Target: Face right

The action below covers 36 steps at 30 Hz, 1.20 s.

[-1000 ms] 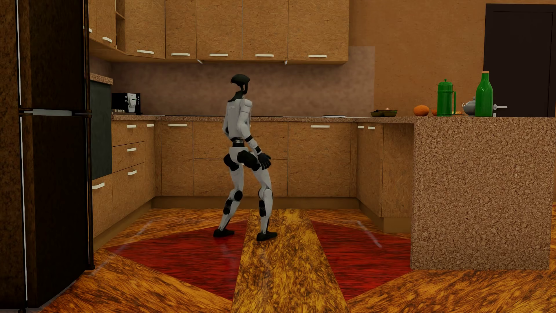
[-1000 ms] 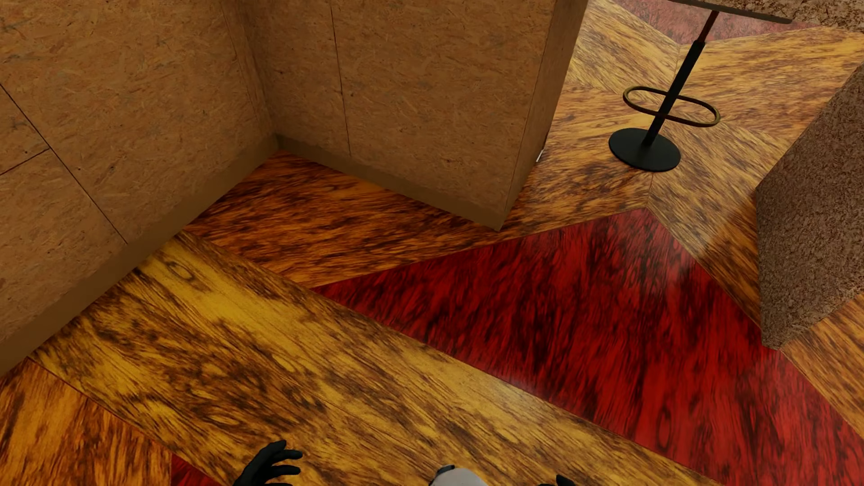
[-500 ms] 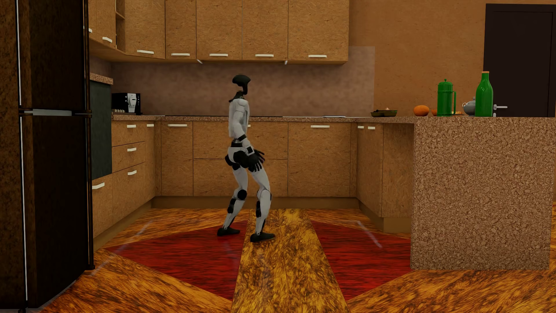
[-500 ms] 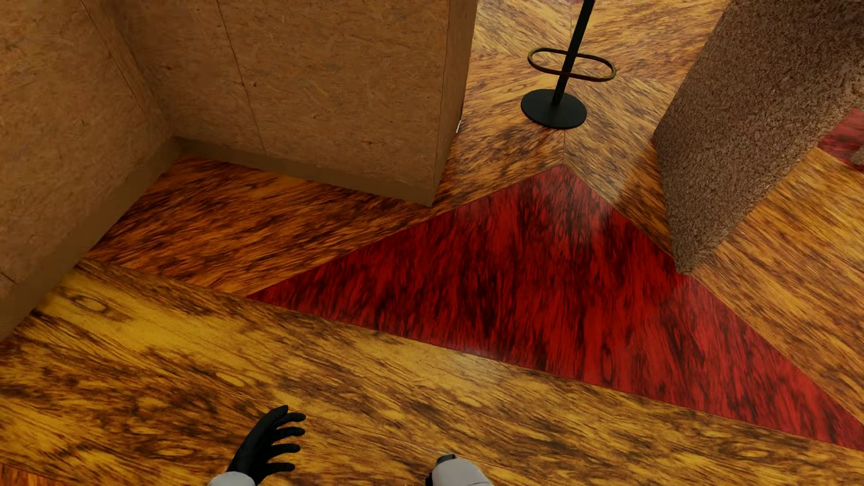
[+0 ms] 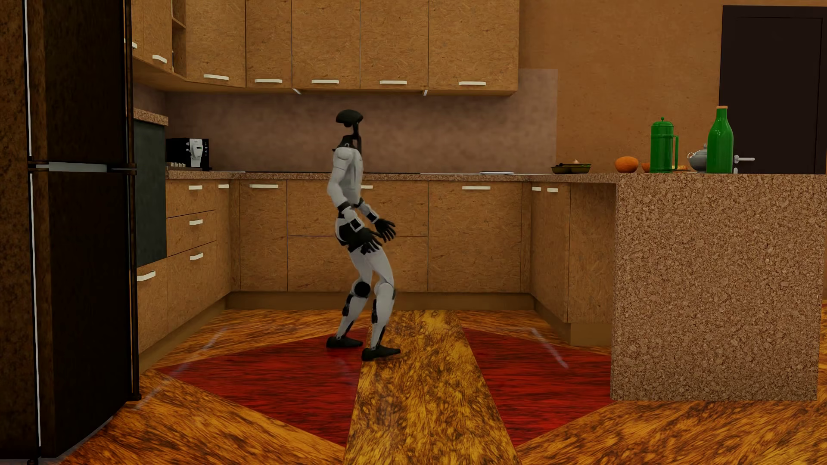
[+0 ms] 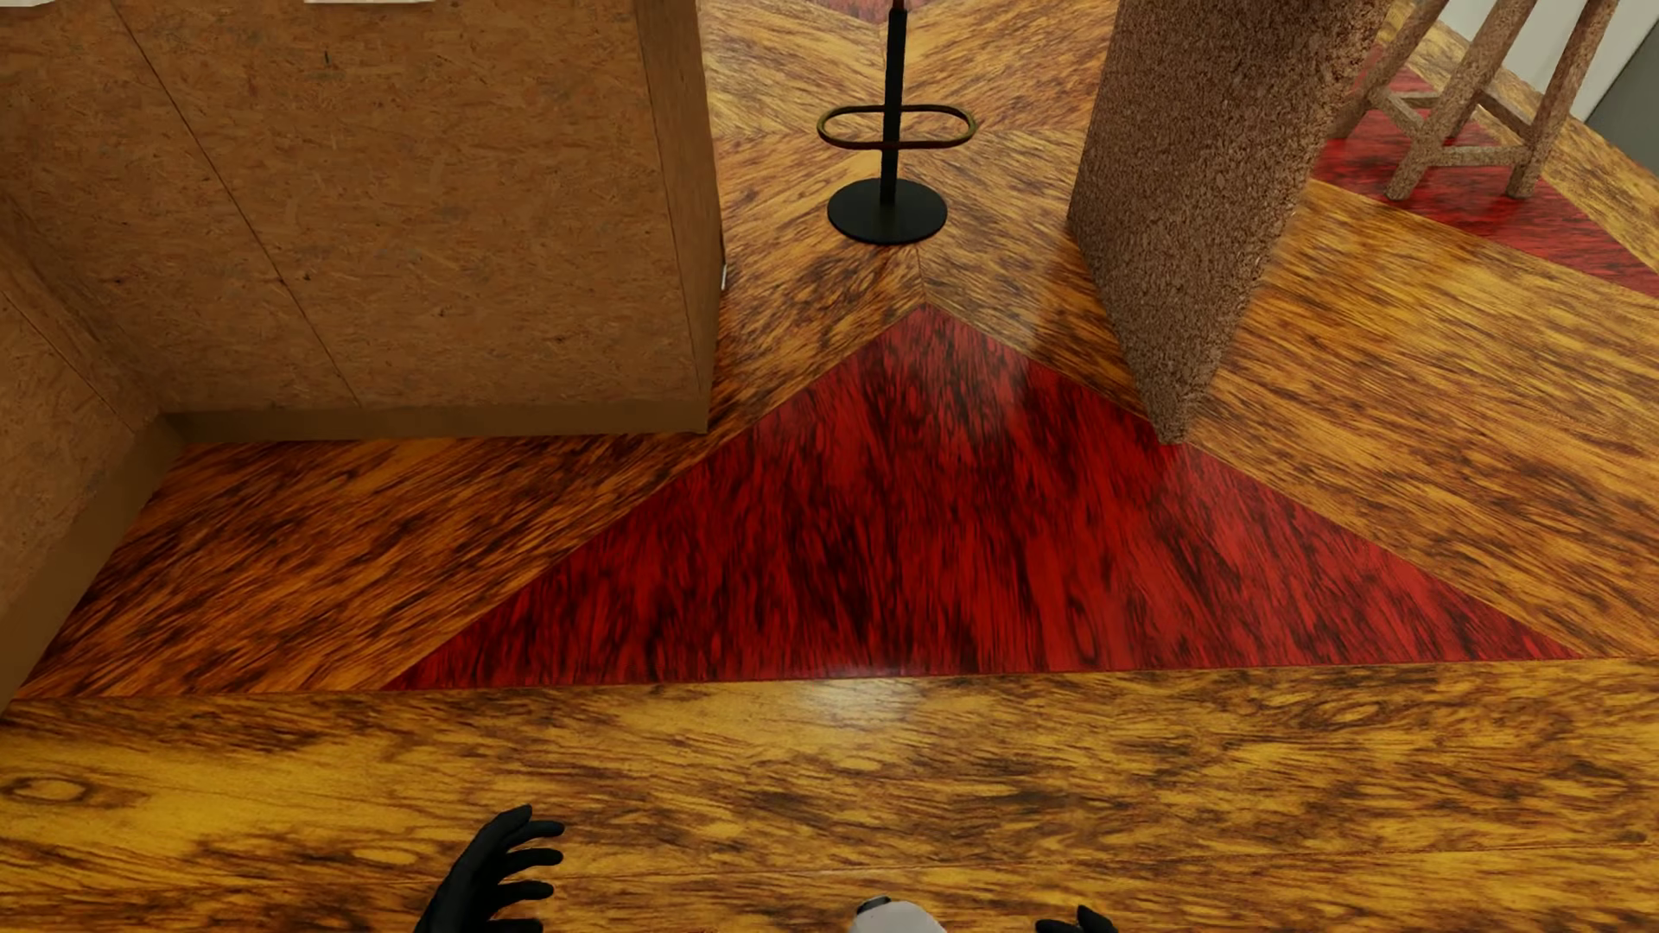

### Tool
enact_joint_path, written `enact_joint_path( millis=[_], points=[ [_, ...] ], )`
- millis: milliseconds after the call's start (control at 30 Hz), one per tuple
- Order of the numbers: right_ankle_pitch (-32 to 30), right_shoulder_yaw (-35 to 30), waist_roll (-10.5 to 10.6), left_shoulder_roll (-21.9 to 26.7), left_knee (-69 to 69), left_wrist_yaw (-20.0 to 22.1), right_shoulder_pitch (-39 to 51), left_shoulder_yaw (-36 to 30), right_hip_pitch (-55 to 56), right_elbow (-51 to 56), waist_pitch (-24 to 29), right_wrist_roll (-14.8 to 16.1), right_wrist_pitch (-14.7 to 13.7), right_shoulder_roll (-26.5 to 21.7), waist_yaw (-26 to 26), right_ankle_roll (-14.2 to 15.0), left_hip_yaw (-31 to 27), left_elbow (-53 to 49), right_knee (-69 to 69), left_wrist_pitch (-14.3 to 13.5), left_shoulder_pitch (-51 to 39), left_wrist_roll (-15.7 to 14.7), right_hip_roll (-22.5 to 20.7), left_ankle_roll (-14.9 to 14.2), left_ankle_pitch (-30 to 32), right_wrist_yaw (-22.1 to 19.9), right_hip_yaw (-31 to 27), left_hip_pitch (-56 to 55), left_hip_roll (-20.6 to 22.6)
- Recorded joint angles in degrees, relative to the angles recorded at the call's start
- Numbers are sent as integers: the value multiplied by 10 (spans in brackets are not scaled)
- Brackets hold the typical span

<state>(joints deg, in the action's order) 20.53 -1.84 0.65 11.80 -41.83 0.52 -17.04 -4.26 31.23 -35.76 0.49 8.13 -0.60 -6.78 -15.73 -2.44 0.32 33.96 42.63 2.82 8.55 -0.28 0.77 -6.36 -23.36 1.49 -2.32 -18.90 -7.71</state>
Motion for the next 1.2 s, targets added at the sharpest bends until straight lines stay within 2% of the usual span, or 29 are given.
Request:
enact_joint_path(
  millis=[33,67,100,133,167,233,267,333,367,400,433,467,500,533,567,600,667,700,733,767,800,833,867,900,967,1033,1067,1167,1200],
  points=[
    [62,5,-8,-2,-1,-8,-8,6,5,-2,3,-1,2,-6,4,-33,9,5,54,1,-19,6,16,-1,-1,-6,18,4,-1],
    [105,-7,-19,-7,-18,-13,-15,8,-10,-5,-1,-18,12,-20,19,-45,13,-7,97,-1,-21,10,32,-5,-11,-14,25,0,-2],
    [50,-7,-25,-19,-42,-9,-2,-3,-18,-26,0,-46,25,-47,38,84,17,-2,80,-8,-26,10,43,-8,-23,-14,17,-6,-3],
    [-7,0,-22,-27,-82,-4,11,-10,-18,-37,5,-71,38,-60,49,52,8,-12,70,-11,-19,7,31,-9,-21,-14,10,-23,-5],
    [-18,7,-7,-41,-135,-1,13,-8,-10,-41,7,-86,45,-58,65,52,-18,-18,61,-8,-10,6,15,-2,4,-16,-1,-55,3],
    [-43,-2,27,-19,-70,-15,-18,17,-9,-19,5,-69,38,-29,71,54,-23,-3,21,-13,9,15,-9,23,-7,-29,-8,-74,27],
    [-29,0,24,-2,-54,-23,-13,19,-13,-22,8,-56,32,-22,58,56,-17,11,12,-16,23,21,-12,23,-1,-43,-18,-64,29],
    [32,-5,-3,10,-19,-27,19,5,-8,-17,13,-36,49,-2,24,-7,16,-5,25,10,26,22,18,30,13,-42,5,-39,25],
    [45,-21,-16,6,-12,-24,21,4,-6,-1,8,-34,65,-9,18,-29,28,4,33,17,9,18,32,29,14,-29,16,-33,23],
    [46,-17,-28,0,-22,-21,15,1,-4,-10,3,-37,73,-24,30,25,33,-1,41,22,-10,13,41,27,6,-11,20,-35,19],
    [-18,-13,-36,-14,-39,-15,22,-1,-12,-23,8,-42,80,-39,40,88,31,-11,27,14,-18,6,46,26,-5,4,22,-34,16],
    [-55,1,-34,-19,-75,-6,44,-6,-15,-25,15,-50,84,-43,48,59,26,-20,15,-5,-8,-3,30,22,-4,12,16,-47,7],
    [-62,-4,-31,-22,-89,-1,37,-13,-18,-25,19,-52,71,-36,56,59,8,-14,5,-16,-5,-8,22,21,6,13,8,-52,13],
    [-71,-5,-22,-28,-92,1,27,-9,-23,-31,22,-51,51,-24,61,60,-9,-22,-10,-15,3,-11,11,23,6,13,2,-52,14],
    [-82,-1,-7,-15,-49,-2,10,-3,-21,-14,17,-50,32,-9,47,63,-24,-22,-22,-10,19,-10,-3,19,-26,9,-4,-31,13],
    [-71,-19,-10,1,-33,-8,15,10,-21,-14,15,-45,13,-8,24,51,-13,8,-28,-1,15,-8,-4,9,-19,-12,-11,-23,11],
    [-4,-2,-23,6,-23,-16,11,18,-12,7,19,-37,-2,-4,21,-28,11,8,17,16,-6,-2,11,15,-19,-17,4,-2,9],
    [-3,-17,-24,-4,-39,-16,13,9,-5,-4,12,-45,-1,-17,27,40,12,10,25,8,-11,2,17,13,-29,-8,6,-10,5],
    [-31,-14,-31,-14,-71,-14,33,8,-5,-16,16,-54,8,-16,37,54,16,-7,32,4,-6,8,20,9,-32,3,7,-16,2],
    [-65,-17,-25,-30,-163,-12,53,3,1,-30,16,-60,15,-25,55,56,6,-13,24,-1,-4,15,8,11,11,10,-1,-67,-3],
    [-73,-20,-15,-31,-181,-19,25,2,-1,-31,15,-58,13,-33,80,59,-22,4,12,0,-16,21,7,21,47,12,-7,-93,18],
    [-72,-20,-4,-24,-128,-33,-5,23,-6,-26,15,-47,12,-32,107,64,-35,2,3,6,-24,25,7,30,37,9,-7,-100,31],
    [-57,2,4,-9,-57,-47,-15,42,-7,-7,16,-37,14,-20,119,46,-38,19,11,-5,-19,25,5,19,34,-3,-2,-88,30],
    [-52,-4,-2,1,-56,-55,13,40,-10,-10,16,-42,23,-18,109,56,-34,14,15,-11,7,19,14,2,35,-6,-3,-85,34],
    [-60,-18,-12,8,-26,-60,51,28,-21,-5,4,-61,50,-16,112,55,-33,20,-7,-4,19,0,23,20,51,5,2,-71,40],
    [-86,-7,-20,-6,-6,-44,79,30,-38,-9,2,-64,72,-21,120,55,-32,-4,-34,4,8,-15,24,19,60,28,4,-56,39],
    [-97,-1,-19,-17,3,-34,71,27,-43,-4,-6,-62,75,-27,121,65,-32,-11,-50,-2,5,-14,26,20,63,35,7,-55,39],
    [-98,-17,-15,-8,11,-17,51,30,-63,-13,-4,-56,77,-32,107,60,-35,-3,-63,-33,7,-4,31,21,62,25,19,-39,37],
    [-101,-12,-16,-3,17,-15,45,29,-65,-2,-1,-56,80,-24,106,66,-30,-1,-68,-30,1,-1,29,21,62,18,15,-34,36]
  ],
)
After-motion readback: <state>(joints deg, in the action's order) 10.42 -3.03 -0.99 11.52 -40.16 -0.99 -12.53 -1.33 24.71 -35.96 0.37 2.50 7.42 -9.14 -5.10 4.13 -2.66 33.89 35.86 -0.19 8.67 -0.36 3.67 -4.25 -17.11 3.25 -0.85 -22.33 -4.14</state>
